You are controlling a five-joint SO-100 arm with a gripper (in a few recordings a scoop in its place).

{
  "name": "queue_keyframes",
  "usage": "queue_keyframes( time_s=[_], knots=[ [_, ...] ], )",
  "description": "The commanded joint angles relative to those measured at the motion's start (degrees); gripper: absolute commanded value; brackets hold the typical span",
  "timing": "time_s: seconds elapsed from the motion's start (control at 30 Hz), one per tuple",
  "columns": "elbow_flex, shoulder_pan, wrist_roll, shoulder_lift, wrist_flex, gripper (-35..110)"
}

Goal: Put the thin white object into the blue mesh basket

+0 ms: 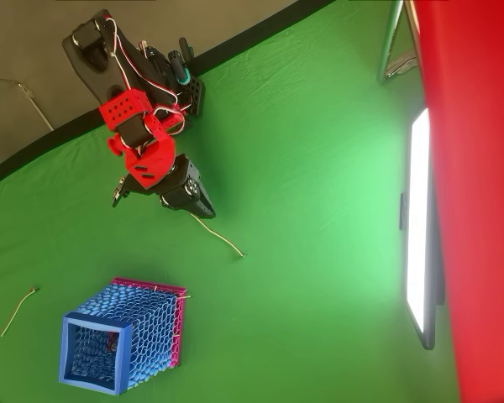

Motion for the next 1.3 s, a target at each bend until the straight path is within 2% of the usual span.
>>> queue_keyframes(
  time_s=[0.0,0.27,0.57,0.73,1.13,1.27],
  knots=[
    [-6.3,0.3,1.7,-6.1,0.5,0],
    [-18.4,3.3,7.3,-22.0,5.4,1],
    [-22.2,5.3,14.7,-30.9,5.8,1],
    [-28.4,5.4,19.3,-37.4,9.7,1],
    [-41.9,5.6,25.8,-52.5,10.5,1],
    [-44.4,5.1,27.2,-55.3,10.8,7]
  ],
)
